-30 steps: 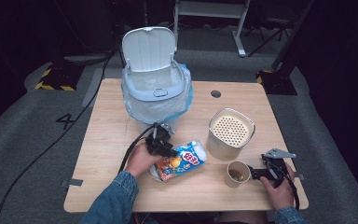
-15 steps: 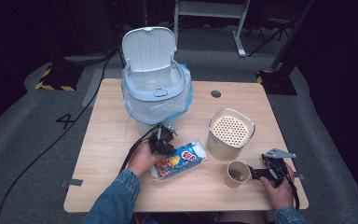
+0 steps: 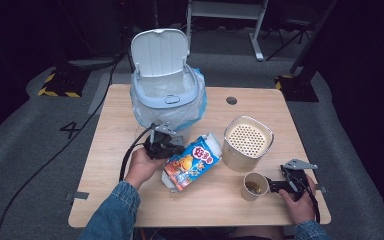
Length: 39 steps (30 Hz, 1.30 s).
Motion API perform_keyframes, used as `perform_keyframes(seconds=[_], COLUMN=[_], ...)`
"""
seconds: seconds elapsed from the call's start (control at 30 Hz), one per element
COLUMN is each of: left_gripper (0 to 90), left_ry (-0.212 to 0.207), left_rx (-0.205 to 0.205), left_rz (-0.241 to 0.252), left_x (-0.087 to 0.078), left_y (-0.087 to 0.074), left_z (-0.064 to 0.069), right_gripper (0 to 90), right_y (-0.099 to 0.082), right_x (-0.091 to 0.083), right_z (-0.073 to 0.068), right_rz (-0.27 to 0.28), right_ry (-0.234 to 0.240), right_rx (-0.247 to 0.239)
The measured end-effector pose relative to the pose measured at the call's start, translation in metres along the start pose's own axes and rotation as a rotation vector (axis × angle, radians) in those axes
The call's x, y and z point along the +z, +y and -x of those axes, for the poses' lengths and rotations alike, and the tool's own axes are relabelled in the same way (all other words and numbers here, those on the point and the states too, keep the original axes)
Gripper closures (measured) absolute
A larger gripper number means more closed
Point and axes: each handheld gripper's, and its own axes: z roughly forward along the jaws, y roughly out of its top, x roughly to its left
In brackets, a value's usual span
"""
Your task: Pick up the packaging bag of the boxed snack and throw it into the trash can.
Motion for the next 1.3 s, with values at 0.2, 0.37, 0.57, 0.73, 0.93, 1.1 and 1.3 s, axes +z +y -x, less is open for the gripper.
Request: perform_keyframes(seconds=[0.2, 0.37, 0.57, 0.73, 0.93, 1.1, 1.3], left_gripper=[88.6, 88.5, 88.6, 88.6, 88.6, 88.5, 88.5], left_ry=[0.017, 0.051, 0.075, 0.109, 0.128, 0.121, 0.143], left_rx=[0.052, 0.078, 0.097, 0.103, 0.121, 0.124, 0.138], left_rz=[0.16, 0.233, 0.333, 0.388, 0.416, 0.431, 0.468], left_x=[-0.028, -0.043, -0.065, -0.082, -0.094, -0.101, -0.114], left_y=[0.003, 0.008, 0.019, 0.031, 0.044, 0.058, 0.078], left_z=[0.01, 0.016, 0.023, 0.027, 0.029, 0.027, 0.029], right_gripper=[7.9, 7.9, 7.9, 7.9, 7.9, 7.9, 8.1], right_y=[0.0, 0.0, 0.0, 0.0, 0.0, 0.0, 0.0], right_x=[0.0, 0.0, 0.0, 0.0, 0.0, 0.0, 0.0], right_z=[0.0, 0.0, 0.0, 0.0, 0.0, 0.0, 0.0], right_rz=[-0.001, -0.001, -0.001, -0.001, -0.001, -0.001, 0.0], right_ry=[0.003, 0.003, 0.003, 0.003, 0.003, 0.002, 0.001], right_rx=[-0.004, -0.004, -0.004, -0.004, -0.005, -0.005, -0.003])
